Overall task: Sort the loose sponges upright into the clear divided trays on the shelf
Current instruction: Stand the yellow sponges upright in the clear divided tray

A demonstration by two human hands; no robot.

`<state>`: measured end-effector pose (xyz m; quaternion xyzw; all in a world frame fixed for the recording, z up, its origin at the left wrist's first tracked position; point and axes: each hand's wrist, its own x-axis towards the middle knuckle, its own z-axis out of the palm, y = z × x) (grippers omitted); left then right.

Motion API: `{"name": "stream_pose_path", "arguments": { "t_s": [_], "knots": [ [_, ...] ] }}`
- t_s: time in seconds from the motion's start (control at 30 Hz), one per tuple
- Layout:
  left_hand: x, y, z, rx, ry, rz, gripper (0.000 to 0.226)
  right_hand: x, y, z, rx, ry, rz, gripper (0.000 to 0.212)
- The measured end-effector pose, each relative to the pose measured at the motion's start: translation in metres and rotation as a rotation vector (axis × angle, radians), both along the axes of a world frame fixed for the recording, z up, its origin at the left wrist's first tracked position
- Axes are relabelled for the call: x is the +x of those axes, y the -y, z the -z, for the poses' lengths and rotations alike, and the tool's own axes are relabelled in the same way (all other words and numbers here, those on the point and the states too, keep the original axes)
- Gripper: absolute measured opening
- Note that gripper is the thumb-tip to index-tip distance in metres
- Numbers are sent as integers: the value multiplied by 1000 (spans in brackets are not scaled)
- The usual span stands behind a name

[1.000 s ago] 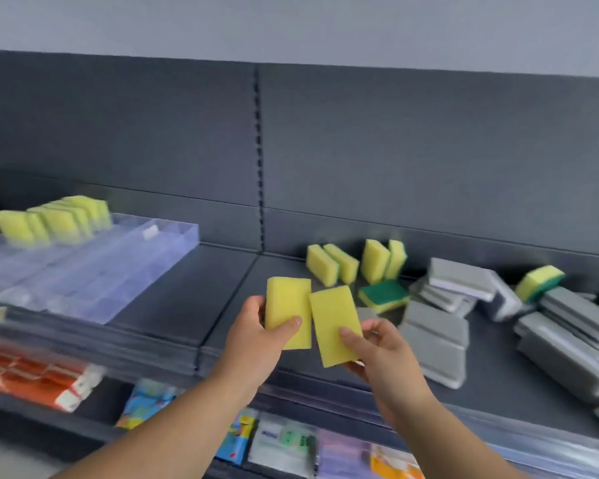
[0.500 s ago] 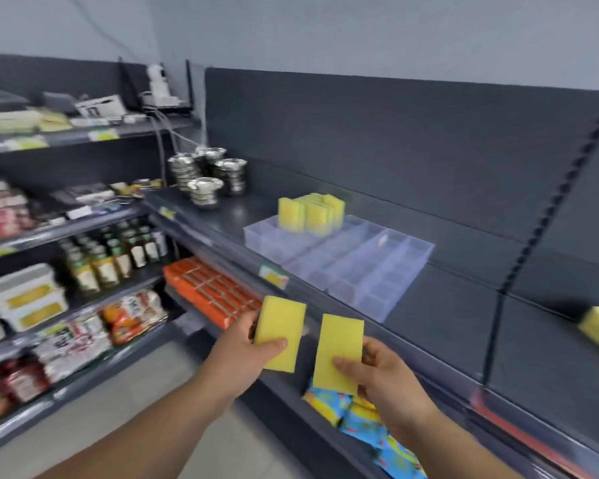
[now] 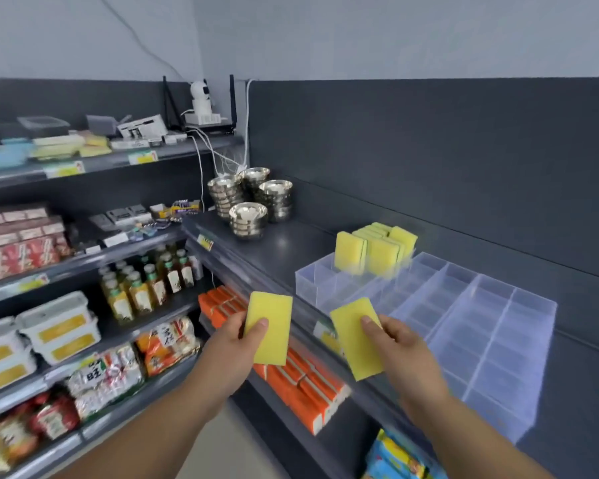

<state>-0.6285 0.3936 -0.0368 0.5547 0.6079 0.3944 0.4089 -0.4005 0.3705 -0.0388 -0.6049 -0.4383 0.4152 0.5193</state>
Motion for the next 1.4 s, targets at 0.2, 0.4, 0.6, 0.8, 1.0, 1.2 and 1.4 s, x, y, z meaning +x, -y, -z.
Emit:
{"name": "stream_pose_path", "arguments": {
  "t_s": [0.2,0.4,0.6,0.8,1.0,1.2,1.4],
  "knots": [
    [34,-102,-19,97,-101,34,31,40,-92,-14,90,-98,136,21],
    [79,-183,-31,159,-53,264,25,77,-139,-7,91,-69,339,19],
    [141,-262,-42,290,-159,572,42,93,-151,-3,51,-94,417,29],
    [186,-313,-39,373,-404,901,53,85,-151,-8,87,-213,457,33],
    [190,-336,-17,425,-648,986,52,66,-165,0,104,-271,499,29],
    [188,-343,-14,423,-702,1104,53,56,-191,2,87,-175,541,27],
    [177,-352,-13,429,-566,1179,62,52,-206,5,-20,83,631,23]
  ]
}}
